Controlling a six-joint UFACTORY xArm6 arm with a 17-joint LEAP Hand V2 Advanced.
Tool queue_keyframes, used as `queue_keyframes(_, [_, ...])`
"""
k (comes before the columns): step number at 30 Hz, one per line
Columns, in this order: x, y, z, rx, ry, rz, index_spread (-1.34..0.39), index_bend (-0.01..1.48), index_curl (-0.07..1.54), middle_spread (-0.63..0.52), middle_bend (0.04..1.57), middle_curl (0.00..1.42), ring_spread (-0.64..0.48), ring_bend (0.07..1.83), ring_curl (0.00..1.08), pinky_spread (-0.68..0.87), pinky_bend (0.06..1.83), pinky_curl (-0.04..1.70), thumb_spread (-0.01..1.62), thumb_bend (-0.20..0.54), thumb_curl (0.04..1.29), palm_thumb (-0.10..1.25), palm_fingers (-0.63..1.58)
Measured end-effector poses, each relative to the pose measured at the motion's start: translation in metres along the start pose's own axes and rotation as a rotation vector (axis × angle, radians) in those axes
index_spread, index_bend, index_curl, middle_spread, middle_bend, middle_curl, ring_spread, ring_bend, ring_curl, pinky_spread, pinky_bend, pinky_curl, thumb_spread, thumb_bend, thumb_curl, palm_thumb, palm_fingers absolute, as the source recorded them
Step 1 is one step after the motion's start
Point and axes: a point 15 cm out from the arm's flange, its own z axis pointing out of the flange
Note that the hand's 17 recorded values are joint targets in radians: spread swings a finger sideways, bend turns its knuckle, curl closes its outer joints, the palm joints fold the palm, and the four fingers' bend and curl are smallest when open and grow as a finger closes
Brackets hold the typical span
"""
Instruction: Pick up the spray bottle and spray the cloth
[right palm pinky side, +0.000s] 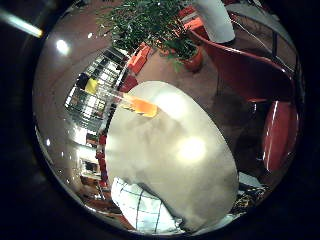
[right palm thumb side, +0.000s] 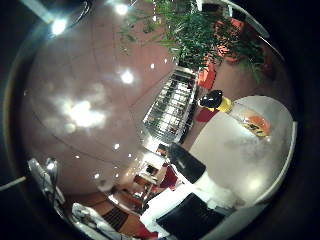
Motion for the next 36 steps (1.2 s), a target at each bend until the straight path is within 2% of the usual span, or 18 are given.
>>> queue_keyframes(12, [0.037,-0.021,0.024,0.015,-0.056,0.076,-0.11,0.15,0.27,0.21,0.25,0.36,0.23,0.47,0.29,0.39,0.34,0.38,1.12,-0.021,0.36,0.59,0.09])
queue_keyframes(19, [0.049,-0.020,0.052,-0.031,-0.084,0.106,-0.11,0.15,0.27,0.21,0.25,0.36,0.23,0.48,0.28,0.39,0.34,0.35,1.12,-0.021,0.35,0.60,0.10])
queue_keyframes(36, [0.030,-0.008,0.130,-0.150,-0.085,0.054,-0.11,0.15,0.27,0.20,0.27,0.36,0.22,0.48,0.28,0.39,0.34,0.32,1.12,-0.021,0.35,0.60,0.14])
